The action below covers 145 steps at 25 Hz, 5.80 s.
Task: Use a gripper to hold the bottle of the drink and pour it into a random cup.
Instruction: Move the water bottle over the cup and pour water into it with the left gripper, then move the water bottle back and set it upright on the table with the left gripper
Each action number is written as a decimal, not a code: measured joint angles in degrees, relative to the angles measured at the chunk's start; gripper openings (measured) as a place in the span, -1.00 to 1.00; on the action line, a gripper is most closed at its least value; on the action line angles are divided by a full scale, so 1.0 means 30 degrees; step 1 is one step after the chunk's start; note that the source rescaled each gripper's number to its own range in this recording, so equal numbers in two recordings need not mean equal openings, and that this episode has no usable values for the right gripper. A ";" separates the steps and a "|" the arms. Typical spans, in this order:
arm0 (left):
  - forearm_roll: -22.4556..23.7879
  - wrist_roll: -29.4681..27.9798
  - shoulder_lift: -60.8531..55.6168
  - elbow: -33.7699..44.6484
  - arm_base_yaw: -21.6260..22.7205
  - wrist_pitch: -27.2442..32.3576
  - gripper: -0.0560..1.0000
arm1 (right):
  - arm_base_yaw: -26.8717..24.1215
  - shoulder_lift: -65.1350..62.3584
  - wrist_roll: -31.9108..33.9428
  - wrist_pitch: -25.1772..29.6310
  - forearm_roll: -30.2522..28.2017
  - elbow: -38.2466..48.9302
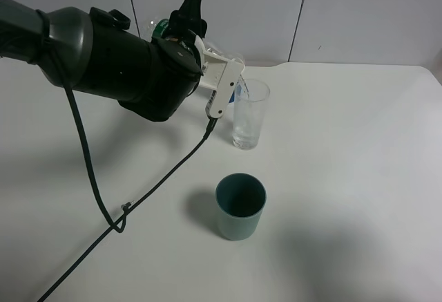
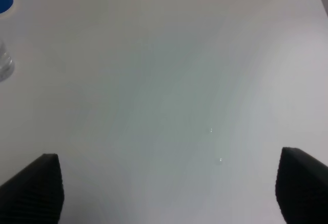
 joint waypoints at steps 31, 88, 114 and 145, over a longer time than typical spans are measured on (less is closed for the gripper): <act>0.0000 0.0062 0.0000 0.0000 0.0000 0.0000 -0.89 | 0.0000 0.0000 0.0000 0.0000 0.0000 0.0000; 0.1090 0.1123 0.0000 -0.0020 0.0000 -0.0160 -0.89 | 0.0000 0.0000 0.0000 0.0000 0.0000 0.0000; 0.2118 0.1994 0.0000 -0.0020 0.0000 -0.0215 -0.89 | 0.0000 0.0000 0.0000 0.0000 0.0000 0.0000; 0.1997 -0.6404 -0.2060 -0.0089 0.0000 0.1801 -0.89 | 0.0000 0.0000 0.0000 0.0000 -0.0015 0.0000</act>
